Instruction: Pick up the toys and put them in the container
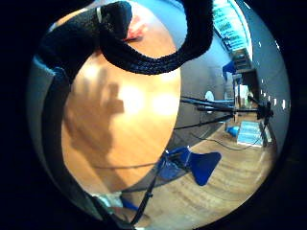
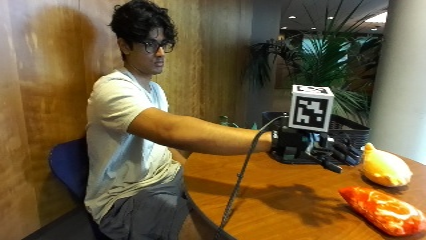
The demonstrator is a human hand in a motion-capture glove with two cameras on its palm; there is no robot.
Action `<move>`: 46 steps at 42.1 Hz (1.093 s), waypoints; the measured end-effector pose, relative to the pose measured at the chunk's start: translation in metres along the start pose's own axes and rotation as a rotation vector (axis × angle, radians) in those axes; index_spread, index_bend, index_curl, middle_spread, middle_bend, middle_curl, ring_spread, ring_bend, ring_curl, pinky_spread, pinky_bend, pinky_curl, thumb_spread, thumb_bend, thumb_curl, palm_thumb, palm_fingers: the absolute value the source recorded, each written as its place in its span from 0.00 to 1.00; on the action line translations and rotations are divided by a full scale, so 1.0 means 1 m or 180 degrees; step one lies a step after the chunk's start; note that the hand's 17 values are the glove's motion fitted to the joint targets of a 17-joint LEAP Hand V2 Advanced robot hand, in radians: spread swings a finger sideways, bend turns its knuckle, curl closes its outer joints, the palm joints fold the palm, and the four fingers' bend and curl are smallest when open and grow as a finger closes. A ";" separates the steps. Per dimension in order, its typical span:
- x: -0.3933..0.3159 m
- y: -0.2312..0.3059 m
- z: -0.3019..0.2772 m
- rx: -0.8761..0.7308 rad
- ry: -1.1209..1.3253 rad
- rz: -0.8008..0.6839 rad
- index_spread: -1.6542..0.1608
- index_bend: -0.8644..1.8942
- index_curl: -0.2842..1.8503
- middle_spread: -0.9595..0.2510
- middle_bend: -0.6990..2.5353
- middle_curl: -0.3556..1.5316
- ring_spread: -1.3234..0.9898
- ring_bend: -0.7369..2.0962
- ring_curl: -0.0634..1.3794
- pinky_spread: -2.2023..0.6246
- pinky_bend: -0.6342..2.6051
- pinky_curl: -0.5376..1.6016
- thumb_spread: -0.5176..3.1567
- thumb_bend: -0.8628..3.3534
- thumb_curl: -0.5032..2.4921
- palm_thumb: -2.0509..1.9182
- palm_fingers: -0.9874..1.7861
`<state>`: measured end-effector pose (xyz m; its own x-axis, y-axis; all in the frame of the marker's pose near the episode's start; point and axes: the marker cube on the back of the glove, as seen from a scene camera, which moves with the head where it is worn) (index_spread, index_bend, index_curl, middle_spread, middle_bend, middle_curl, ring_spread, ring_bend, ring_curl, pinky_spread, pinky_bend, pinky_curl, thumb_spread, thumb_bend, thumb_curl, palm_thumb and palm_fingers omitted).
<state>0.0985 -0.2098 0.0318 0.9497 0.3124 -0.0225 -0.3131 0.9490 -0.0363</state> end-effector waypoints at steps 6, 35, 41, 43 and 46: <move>0.011 -0.047 0.006 -0.0139 -0.0079 0.0136 0.75 0.36 0.25 0.78 0.27 0.30 0.56 0.41 0.19 0.78 0.48 0.41 0.50 0.21 0.27 0.58 0.33; 0.017 -0.157 0.086 -0.1157 -0.0392 0.0806 0.74 0.37 0.26 0.82 0.23 0.28 0.59 0.31 0.15 0.80 0.56 0.44 0.50 0.21 0.29 0.57 0.24; 0.011 -0.158 0.091 -0.1123 -0.0284 0.0890 0.73 0.36 0.26 0.84 0.23 0.26 0.60 0.33 0.16 0.79 0.56 0.43 0.51 0.21 0.29 0.58 0.26; 0.008 -0.158 0.092 -0.1003 -0.0255 0.0887 0.73 0.35 0.25 0.84 0.24 0.26 0.61 0.35 0.17 0.79 0.55 0.43 0.52 0.21 0.30 0.59 0.28; 0.006 -0.157 0.094 -0.0722 -0.0302 0.0770 0.73 0.34 0.24 0.85 0.25 0.26 0.59 0.43 0.21 0.75 0.56 0.43 0.53 0.22 0.31 0.61 0.37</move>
<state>0.1540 -0.3529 0.1312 0.8409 0.5400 0.0352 -0.5135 0.8168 -0.2628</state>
